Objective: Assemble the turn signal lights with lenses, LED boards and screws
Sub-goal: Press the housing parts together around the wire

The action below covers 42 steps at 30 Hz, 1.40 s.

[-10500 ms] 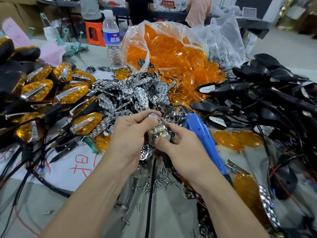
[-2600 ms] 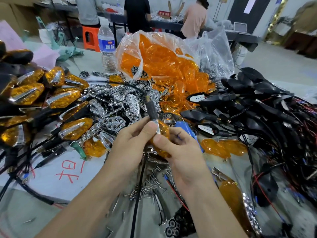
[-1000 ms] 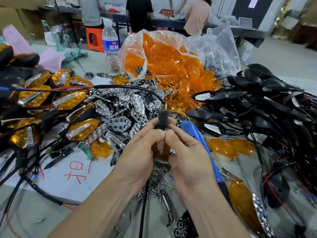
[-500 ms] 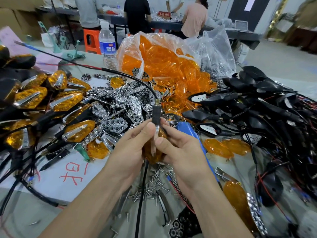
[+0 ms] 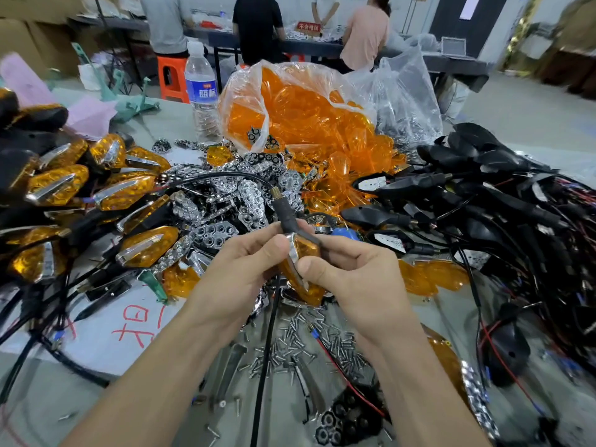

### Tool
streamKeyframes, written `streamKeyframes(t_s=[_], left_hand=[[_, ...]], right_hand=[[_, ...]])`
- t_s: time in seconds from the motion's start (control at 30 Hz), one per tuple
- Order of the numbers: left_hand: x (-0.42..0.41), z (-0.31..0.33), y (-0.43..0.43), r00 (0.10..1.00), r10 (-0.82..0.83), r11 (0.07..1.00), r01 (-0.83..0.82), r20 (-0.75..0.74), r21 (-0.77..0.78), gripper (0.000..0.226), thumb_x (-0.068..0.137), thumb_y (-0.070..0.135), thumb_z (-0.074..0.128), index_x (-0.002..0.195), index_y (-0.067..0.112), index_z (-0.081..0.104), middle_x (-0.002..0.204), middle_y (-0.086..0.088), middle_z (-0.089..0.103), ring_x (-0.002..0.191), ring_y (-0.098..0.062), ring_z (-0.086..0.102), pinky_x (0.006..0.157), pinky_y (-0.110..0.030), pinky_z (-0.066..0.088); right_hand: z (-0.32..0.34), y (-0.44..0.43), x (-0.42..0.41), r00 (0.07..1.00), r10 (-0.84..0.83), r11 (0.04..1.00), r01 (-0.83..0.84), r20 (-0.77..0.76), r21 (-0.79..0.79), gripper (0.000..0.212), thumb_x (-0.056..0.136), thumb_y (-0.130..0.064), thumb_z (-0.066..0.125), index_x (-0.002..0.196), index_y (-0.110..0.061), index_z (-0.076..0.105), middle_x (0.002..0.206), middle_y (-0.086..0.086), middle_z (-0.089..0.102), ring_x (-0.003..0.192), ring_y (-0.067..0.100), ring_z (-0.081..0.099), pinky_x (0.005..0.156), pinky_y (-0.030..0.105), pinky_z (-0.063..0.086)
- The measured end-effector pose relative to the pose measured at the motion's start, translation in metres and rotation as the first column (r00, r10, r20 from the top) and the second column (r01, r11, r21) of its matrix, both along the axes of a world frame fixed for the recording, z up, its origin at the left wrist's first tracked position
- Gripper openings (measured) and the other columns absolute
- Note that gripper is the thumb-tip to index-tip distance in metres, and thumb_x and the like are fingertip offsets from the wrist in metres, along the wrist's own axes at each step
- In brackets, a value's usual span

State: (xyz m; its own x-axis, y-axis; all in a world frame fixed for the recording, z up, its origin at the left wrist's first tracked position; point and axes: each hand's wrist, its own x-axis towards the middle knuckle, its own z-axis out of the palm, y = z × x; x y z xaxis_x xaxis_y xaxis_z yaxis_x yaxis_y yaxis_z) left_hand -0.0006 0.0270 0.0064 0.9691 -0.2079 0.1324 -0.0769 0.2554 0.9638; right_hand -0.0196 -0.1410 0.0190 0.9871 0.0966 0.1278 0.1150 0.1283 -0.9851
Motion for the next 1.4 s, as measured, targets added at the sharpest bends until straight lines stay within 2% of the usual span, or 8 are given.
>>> streamKeyframes(t_s=[0.23, 0.47, 0.73, 0.83, 0.93, 1.07, 1.23, 1.4], left_hand=[[0.002, 0.003, 0.001, 0.99, 0.065, 0.992, -0.077, -0.126, -0.096, 0.05, 0.095, 0.046, 0.056, 0.12, 0.008, 0.075, 0.124, -0.015, 0.074, 0.109, -0.029, 0.069, 0.106, -0.051, 0.049], [0.004, -0.002, 0.003, 0.994, 0.081, 0.99, -0.088, -0.069, -0.11, 0.039, 0.085, 0.025, 0.072, 0.12, 0.008, 0.073, 0.11, -0.012, 0.077, 0.095, -0.02, 0.074, 0.081, -0.026, 0.058], [0.0, 0.006, 0.001, 0.979, 0.174, 0.985, -0.175, -0.109, -0.001, 0.035, 0.08, 0.047, 0.082, 0.096, 0.016, 0.082, 0.096, -0.011, 0.08, 0.087, -0.025, 0.078, 0.068, -0.028, 0.062], [-0.011, -0.002, -0.004, 0.847, 0.481, 0.741, -0.532, 0.228, 0.411, 0.013, 0.089, 0.048, 0.074, 0.085, 0.036, 0.078, 0.074, 0.012, 0.077, 0.066, -0.009, 0.074, 0.062, -0.022, 0.061], [-0.024, -0.003, -0.014, 0.673, 0.378, 0.547, -0.717, 0.636, 0.433, 0.024, 0.078, 0.049, 0.076, 0.099, 0.046, 0.067, 0.104, 0.03, 0.072, 0.097, 0.01, 0.067, 0.085, -0.006, 0.049], [-0.023, -0.014, -0.03, 0.663, 0.08, 0.623, -0.616, 0.744, 0.482, 0.067, 0.085, 0.02, 0.082, 0.145, 0.029, 0.055, 0.141, 0.022, 0.052, 0.137, 0.008, 0.042, 0.116, -0.016, 0.034], [-0.016, -0.009, -0.019, 0.833, 0.135, 0.751, -0.439, 0.537, 0.493, 0.051, 0.093, 0.032, 0.068, 0.137, 0.053, 0.053, 0.127, 0.032, 0.062, 0.119, 0.007, 0.058, 0.094, -0.008, 0.042], [-0.008, -0.006, -0.011, 0.925, 0.06, 0.862, -0.238, 0.376, 0.447, 0.047, 0.095, 0.038, 0.062, 0.139, 0.051, 0.053, 0.125, 0.018, 0.068, 0.115, -0.008, 0.066, 0.092, -0.032, 0.053]], right_hand=[[0.0, 0.008, -0.004, 0.999, -0.02, 0.995, 0.024, 0.041, -0.096, 0.057, 0.076, 0.013, 0.077, 0.109, -0.034, 0.079, 0.1, -0.004, 0.081, 0.091, 0.016, 0.077, 0.08, 0.035, 0.062], [-0.001, 0.013, -0.005, 0.996, -0.073, 0.991, 0.078, 0.053, -0.113, 0.057, 0.075, 0.012, 0.08, 0.105, -0.036, 0.079, 0.101, -0.006, 0.081, 0.094, 0.014, 0.078, 0.082, 0.038, 0.063], [0.006, 0.009, -0.009, 0.924, -0.352, 0.934, 0.358, 0.147, -0.015, 0.038, 0.072, -0.003, 0.09, 0.097, -0.031, 0.083, 0.09, -0.006, 0.081, 0.081, 0.018, 0.079, 0.073, 0.034, 0.063], [0.008, 0.001, -0.008, 0.829, -0.501, 0.848, 0.527, 0.25, -0.05, 0.027, 0.071, -0.016, 0.094, 0.089, -0.034, 0.083, 0.081, -0.014, 0.079, 0.075, 0.009, 0.076, 0.068, 0.025, 0.061], [0.011, 0.002, -0.01, 0.791, -0.552, 0.812, 0.582, 0.265, -0.046, 0.014, 0.07, -0.032, 0.088, 0.082, -0.036, 0.082, 0.072, -0.015, 0.077, 0.066, 0.008, 0.075, 0.059, 0.021, 0.057], [0.009, 0.007, -0.009, 0.847, -0.512, 0.859, 0.508, 0.14, 0.067, 0.007, 0.07, -0.029, 0.087, 0.076, -0.03, 0.083, 0.06, 0.0, 0.072, 0.05, 0.012, 0.063, 0.052, 0.023, 0.049], [0.008, -0.006, -0.001, 0.959, -0.281, 0.955, 0.275, 0.043, 0.113, 0.007, 0.078, -0.018, 0.081, 0.085, -0.017, 0.084, 0.073, 0.003, 0.075, 0.068, 0.015, 0.067, 0.065, 0.021, 0.053], [0.006, 0.001, -0.001, 0.982, -0.167, 0.985, 0.164, 0.087, 0.045, 0.03, 0.078, -0.008, 0.071, 0.102, -0.02, 0.082, 0.1, 0.003, 0.081, 0.1, 0.019, 0.076, 0.086, 0.027, 0.058]])
